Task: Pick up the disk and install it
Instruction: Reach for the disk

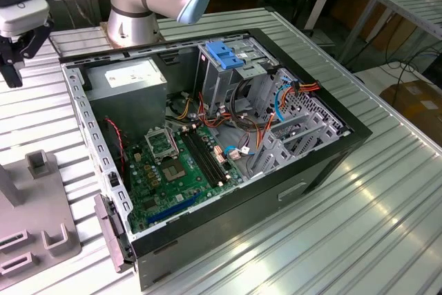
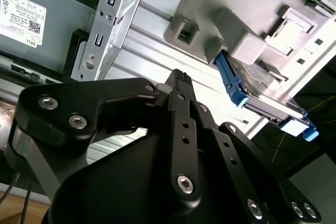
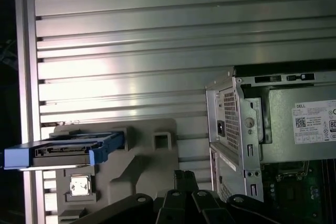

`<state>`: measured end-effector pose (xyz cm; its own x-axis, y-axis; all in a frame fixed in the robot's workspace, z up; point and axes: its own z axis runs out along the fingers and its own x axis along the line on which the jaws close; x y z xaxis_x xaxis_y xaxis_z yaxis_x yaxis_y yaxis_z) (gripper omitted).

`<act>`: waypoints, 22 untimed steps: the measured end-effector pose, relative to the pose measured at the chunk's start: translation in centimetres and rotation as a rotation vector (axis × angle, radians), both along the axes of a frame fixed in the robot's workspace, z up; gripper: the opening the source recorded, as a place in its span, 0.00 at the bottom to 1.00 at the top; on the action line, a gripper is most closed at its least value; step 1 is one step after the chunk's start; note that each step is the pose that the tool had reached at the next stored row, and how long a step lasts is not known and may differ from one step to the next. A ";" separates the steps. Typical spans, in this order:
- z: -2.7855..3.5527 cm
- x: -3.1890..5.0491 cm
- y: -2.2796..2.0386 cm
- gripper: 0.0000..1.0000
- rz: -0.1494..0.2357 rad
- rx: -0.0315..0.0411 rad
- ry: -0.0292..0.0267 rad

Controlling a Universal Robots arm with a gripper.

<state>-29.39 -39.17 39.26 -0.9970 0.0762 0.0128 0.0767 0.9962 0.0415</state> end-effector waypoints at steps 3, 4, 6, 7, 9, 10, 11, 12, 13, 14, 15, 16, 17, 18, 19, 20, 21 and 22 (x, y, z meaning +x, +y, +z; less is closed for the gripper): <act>0.00 -0.34 0.03 0.10 0.000 0.0000 0.0003; 0.00 -0.45 0.03 0.10 0.000 0.0000 0.0005; 0.00 -0.67 0.05 0.10 0.000 0.0000 0.0007; 0.00 -0.81 0.05 0.10 0.000 0.0000 0.0008; 0.00 -1.01 0.07 0.10 0.000 0.0000 0.0009; -0.01 -1.10 0.07 0.10 0.000 0.0001 0.0009; 0.00 -1.24 0.08 0.10 0.000 0.0000 0.0010; 0.00 -1.39 0.09 0.10 0.000 0.0000 0.0012; -0.01 -1.58 0.11 0.10 0.000 0.0000 0.0013; -0.01 -1.72 0.11 0.10 0.000 0.0000 0.0014; 0.00 -1.91 0.13 0.10 0.000 0.0000 0.0016; -0.01 -2.00 0.14 0.10 0.000 0.0000 0.0016; -0.01 -2.09 0.14 0.10 0.000 0.0000 0.0016; -0.01 -2.23 0.15 0.10 0.000 0.0000 0.0018; 0.00 -2.33 0.16 0.10 0.000 0.0000 0.0019; -0.01 -2.42 0.16 0.10 0.000 0.0000 0.0019; -0.01 -2.58 0.17 0.10 0.000 0.0000 0.0020; -0.01 -2.76 0.18 0.10 0.000 0.0000 0.0020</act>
<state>-32.15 -39.00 39.26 -0.9970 0.0762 0.0148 0.0767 0.9962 0.0414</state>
